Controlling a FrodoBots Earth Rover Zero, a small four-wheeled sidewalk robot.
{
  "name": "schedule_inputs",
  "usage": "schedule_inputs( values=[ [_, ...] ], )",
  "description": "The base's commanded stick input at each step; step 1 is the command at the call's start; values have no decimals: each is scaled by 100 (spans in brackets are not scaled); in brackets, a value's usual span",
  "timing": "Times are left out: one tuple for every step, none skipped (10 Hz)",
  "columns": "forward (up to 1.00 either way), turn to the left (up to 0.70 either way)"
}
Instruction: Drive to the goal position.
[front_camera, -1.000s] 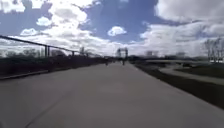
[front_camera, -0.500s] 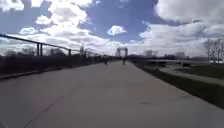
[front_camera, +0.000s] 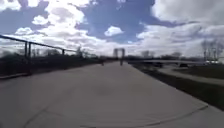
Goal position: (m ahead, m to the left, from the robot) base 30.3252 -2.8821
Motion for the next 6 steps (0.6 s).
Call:
schedule_inputs(
  values=[
    [100, 0],
    [100, 0],
    [100, 0],
    [100, 0],
    [100, 0],
    [100, 0]
  ],
)
